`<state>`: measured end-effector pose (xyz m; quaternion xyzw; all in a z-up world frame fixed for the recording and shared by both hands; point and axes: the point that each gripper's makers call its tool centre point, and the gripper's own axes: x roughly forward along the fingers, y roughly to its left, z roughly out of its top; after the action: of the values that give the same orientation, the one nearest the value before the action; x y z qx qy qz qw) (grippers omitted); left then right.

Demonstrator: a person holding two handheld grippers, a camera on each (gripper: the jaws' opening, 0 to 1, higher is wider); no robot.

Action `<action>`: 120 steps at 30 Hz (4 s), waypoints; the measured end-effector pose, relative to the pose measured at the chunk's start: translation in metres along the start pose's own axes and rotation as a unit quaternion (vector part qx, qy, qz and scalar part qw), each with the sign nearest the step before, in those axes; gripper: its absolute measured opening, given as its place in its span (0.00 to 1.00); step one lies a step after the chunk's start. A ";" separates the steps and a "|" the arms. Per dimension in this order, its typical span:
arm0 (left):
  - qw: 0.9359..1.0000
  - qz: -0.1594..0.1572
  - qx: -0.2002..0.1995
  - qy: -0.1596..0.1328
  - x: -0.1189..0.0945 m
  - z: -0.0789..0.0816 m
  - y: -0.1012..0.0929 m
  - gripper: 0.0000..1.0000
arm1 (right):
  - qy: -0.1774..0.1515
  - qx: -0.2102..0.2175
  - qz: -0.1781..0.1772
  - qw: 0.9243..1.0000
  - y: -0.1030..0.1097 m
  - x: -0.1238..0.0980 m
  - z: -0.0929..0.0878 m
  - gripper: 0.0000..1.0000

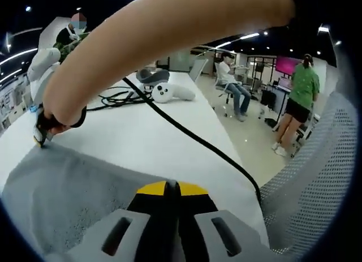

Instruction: Fold the towel on the table until its edges align and the towel forms a compact rectangular stack.

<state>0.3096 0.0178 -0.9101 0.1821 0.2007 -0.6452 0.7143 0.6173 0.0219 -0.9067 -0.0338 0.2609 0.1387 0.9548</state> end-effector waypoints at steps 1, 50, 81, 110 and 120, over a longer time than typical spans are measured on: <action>1.000 0.001 -0.001 0.000 0.000 0.000 0.000 0.06 | -0.002 0.001 0.002 1.000 0.001 0.000 0.000 0.16; 0.977 0.077 -0.128 -0.155 -0.113 0.080 0.024 0.04 | -0.096 0.101 0.084 0.987 0.045 -0.038 0.093 0.00; 0.947 0.210 -0.173 -0.169 -0.283 0.034 0.024 0.04 | -0.127 0.093 0.109 0.982 0.173 -0.059 0.163 0.00; 0.911 0.320 -0.215 -0.147 -0.424 -0.061 0.050 0.05 | -0.146 0.108 0.151 0.972 0.314 -0.019 0.209 0.00; 0.902 0.365 -0.199 -0.116 -0.472 -0.088 0.053 0.04 | -0.163 0.121 0.191 0.960 0.368 -0.025 0.237 0.00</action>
<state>0.3172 0.4694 -0.7395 0.0202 0.1601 -0.3023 0.9394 0.6087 0.4012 -0.6868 0.1552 0.1182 0.2900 0.9369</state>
